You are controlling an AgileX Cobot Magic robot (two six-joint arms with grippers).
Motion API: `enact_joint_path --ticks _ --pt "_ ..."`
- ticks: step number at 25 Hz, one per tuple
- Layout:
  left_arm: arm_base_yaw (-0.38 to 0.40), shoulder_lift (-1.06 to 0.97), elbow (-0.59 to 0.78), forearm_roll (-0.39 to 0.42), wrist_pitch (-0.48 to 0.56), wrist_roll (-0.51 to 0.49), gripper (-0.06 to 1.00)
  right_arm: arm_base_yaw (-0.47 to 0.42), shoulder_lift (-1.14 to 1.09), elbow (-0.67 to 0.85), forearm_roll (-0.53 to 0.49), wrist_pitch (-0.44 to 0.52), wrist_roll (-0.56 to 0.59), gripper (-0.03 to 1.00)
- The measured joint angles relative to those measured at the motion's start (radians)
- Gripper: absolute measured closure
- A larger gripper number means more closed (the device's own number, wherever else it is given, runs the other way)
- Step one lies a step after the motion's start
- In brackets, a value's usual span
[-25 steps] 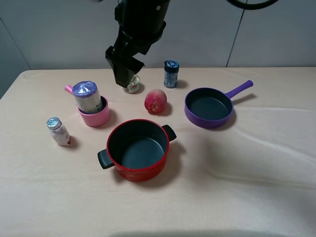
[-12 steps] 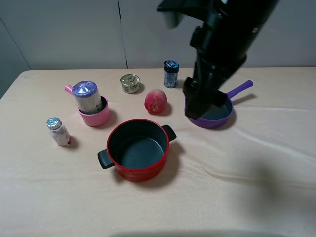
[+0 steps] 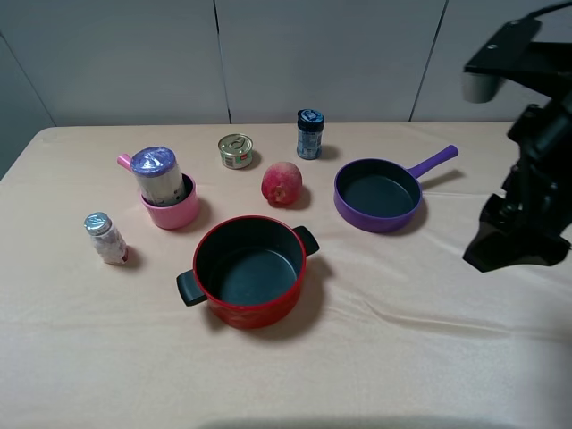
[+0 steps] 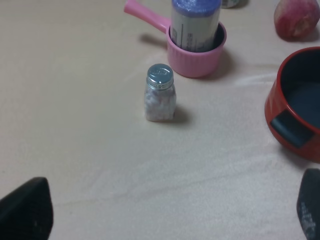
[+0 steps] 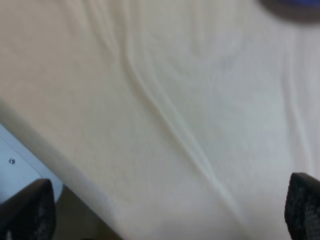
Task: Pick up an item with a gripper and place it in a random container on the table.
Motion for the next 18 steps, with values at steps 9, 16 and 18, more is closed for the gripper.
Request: enact_joint_path --ticks 9,16,18 --pt "0.0 0.0 0.0 0.0 0.0 0.0 -0.05 -0.177 -0.351 0.172 -0.001 -0.02 0.102 0.27" --pt "0.0 0.0 0.0 0.0 0.0 0.0 -0.05 -0.256 -0.573 0.214 0.002 -0.014 0.183 0.27" --pt "0.0 0.0 0.0 0.0 0.0 0.0 -0.05 -0.264 -0.619 0.214 0.004 -0.011 0.21 0.27"
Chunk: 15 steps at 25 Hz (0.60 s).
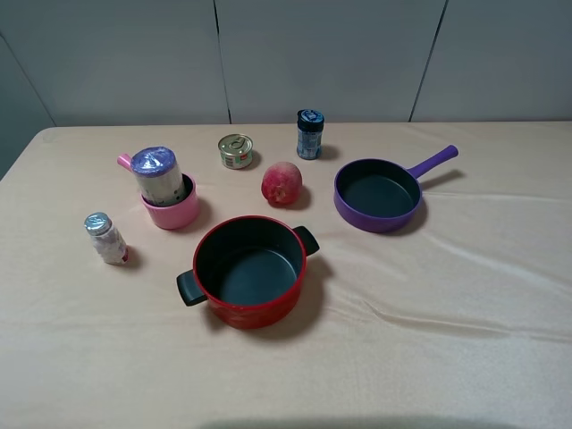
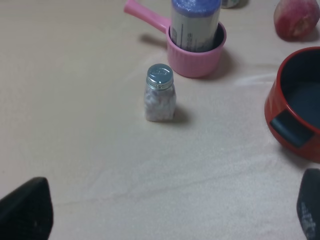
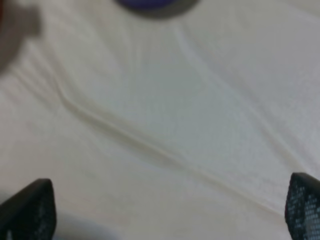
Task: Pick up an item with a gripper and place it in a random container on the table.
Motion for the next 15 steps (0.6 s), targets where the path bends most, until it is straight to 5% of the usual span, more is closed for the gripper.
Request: enact_joint_path --ticks 15 --pt "0.0 0.0 0.0 0.0 0.0 0.0 -0.05 -0.001 -0.395 0.223 0.04 -0.153 0.045 0.27"
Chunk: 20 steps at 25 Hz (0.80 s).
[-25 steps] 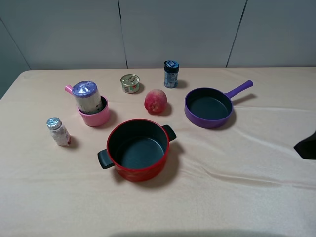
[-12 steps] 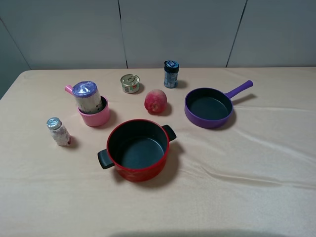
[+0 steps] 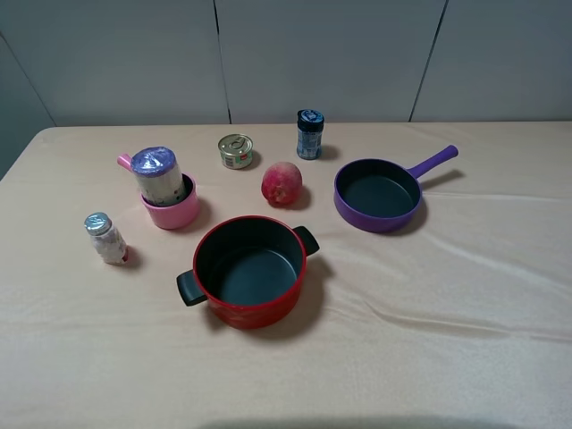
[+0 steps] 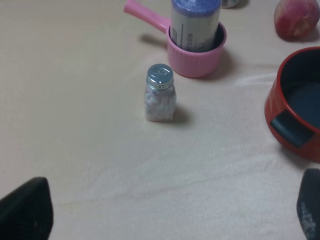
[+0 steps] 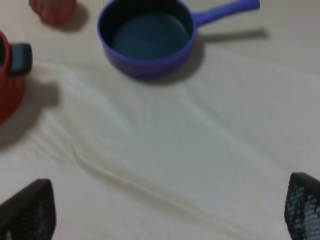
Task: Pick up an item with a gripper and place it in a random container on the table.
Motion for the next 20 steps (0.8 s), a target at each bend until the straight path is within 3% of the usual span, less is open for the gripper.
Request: enact_joint_path --ticks 7,20 --pt "0.0 0.0 0.0 0.0 0.0 0.0 -0.05 0.0 -0.147 0.002 0.001 -0.007 0.0 0.27" --pt "0.0 0.0 0.0 0.0 0.0 0.0 -0.05 0.0 -0.155 0.002 -0.016 -0.007 0.022 0.27"
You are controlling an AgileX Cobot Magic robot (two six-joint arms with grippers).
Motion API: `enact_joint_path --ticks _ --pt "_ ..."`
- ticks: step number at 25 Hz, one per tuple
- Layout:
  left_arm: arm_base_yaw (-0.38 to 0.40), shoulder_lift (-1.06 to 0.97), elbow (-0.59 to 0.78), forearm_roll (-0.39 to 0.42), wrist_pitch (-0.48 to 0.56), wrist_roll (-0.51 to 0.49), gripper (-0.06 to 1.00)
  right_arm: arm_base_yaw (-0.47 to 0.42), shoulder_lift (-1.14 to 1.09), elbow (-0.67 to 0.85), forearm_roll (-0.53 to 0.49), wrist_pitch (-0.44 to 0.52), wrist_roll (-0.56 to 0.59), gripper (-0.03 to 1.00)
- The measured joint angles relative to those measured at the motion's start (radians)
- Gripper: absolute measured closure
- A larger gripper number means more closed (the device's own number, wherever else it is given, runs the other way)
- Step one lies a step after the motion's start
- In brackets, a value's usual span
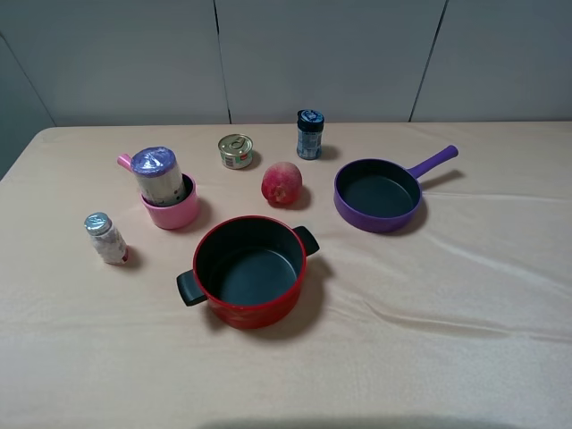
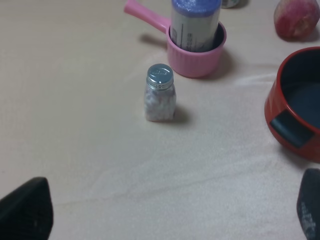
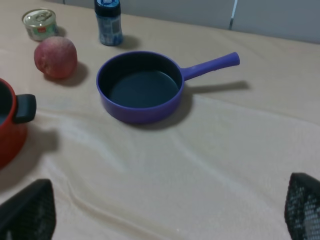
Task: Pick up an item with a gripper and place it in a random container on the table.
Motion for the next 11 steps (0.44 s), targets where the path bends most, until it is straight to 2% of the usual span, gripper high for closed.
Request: enact_joint_path --ticks 11 --pt "0.0 0.0 0.0 0.0 0.0 0.0 -0.05 0.0 0.0 0.0 0.0 0.0 0.004 0.27"
